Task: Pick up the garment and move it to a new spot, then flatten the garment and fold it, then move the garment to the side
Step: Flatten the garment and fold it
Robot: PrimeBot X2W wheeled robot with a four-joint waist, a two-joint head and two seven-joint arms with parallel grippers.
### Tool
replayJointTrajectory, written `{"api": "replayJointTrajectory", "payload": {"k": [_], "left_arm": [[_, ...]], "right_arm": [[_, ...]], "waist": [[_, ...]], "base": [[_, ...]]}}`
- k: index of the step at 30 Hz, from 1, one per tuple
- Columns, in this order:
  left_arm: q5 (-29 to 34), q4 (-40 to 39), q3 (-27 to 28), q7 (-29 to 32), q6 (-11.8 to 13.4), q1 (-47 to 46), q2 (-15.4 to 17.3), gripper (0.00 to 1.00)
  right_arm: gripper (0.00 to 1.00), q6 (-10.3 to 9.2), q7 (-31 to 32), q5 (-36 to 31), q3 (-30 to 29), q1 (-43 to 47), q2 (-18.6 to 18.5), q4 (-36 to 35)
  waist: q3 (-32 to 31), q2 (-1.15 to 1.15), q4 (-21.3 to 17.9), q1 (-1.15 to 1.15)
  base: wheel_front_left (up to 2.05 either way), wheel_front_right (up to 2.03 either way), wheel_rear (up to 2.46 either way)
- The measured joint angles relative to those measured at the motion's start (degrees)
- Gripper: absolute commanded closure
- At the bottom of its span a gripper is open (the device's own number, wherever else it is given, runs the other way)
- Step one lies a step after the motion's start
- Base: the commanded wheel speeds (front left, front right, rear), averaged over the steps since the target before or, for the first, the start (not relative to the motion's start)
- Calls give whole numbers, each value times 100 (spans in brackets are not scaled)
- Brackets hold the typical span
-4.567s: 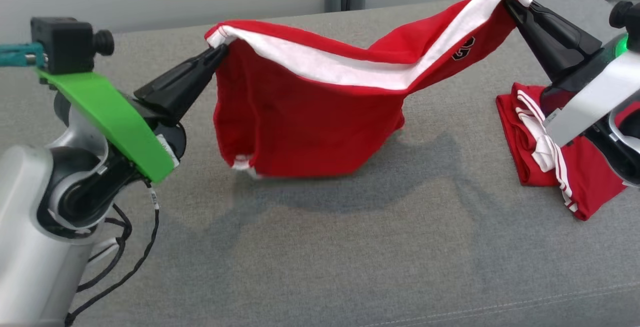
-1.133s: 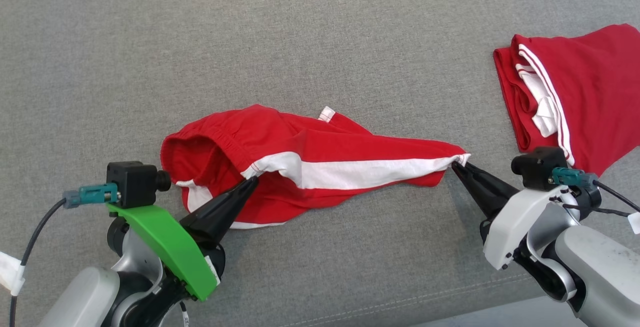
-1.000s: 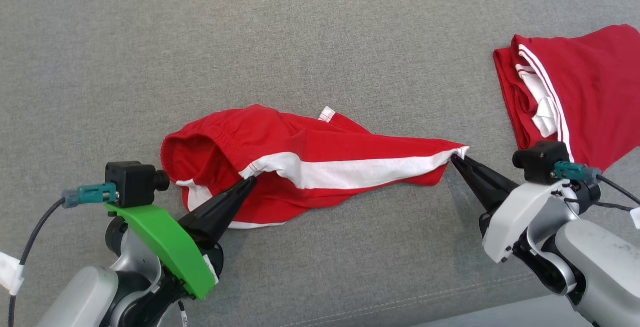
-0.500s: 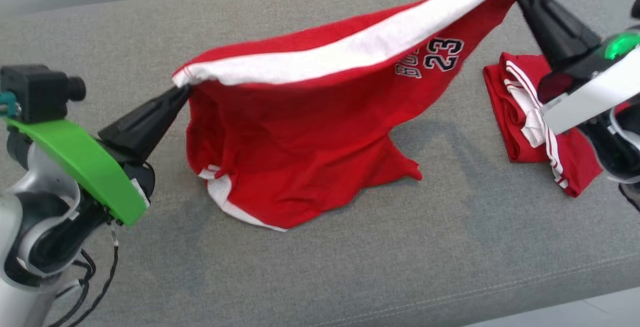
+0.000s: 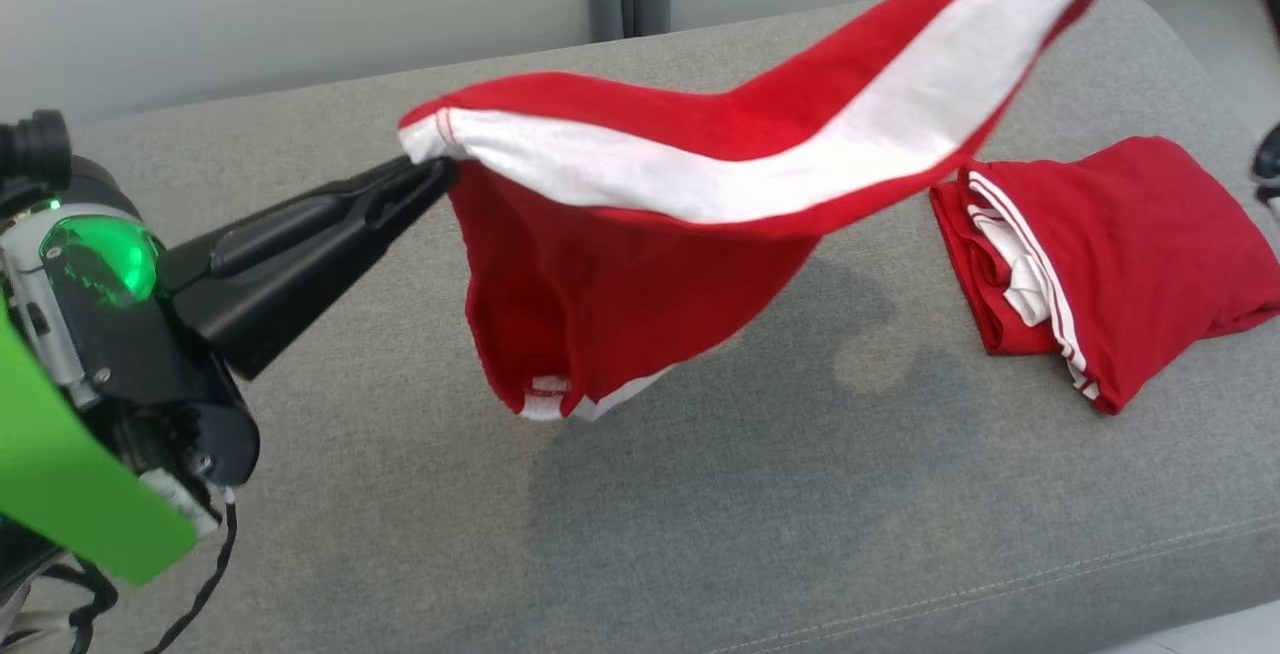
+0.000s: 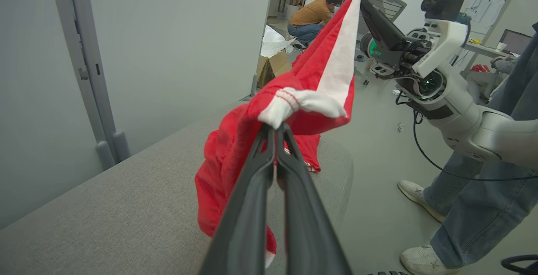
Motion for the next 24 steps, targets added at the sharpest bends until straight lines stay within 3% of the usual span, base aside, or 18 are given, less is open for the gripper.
{"api": "replayJointTrajectory", "payload": {"k": [5,9,12,16,19,21,24], "left_arm": [[-594,-553,322,199,327,137,83,100],[-960,-776,486,438,647,180,240,100],[-1043,-515,458,660,829,176,330,100],[-902,569,243,936,1022,-5,508,100],[-298,1374,129,938,1051,-578,520,100],[281,1739,127,726,1050,-1263,465,100],[862,1763,142,281,1043,-2520,57,100]], "right_arm": [[100,-327,208,460,-616,447,-645,-582],[100,-358,522,1022,-715,622,-784,-983],[100,-350,806,1340,-580,626,-769,-964],[100,-383,1220,1549,-119,344,-419,-434],[100,-575,1314,1414,-43,-428,16,181],[100,-673,1277,1118,-257,-1245,281,590],[100,-705,1004,834,-743,-2574,684,905]], "waist": [[60,0,-79,0],[228,0,-99,0],[404,0,-106,0],[669,0,-86,0],[880,0,-37,0],[1020,0,11,0],[1232,0,102,0]], "base": [[0,0,0],[0,0,0],[0,0,0],[0,0,0],[0,0,0],[0,0,0],[0,0,0]]}}
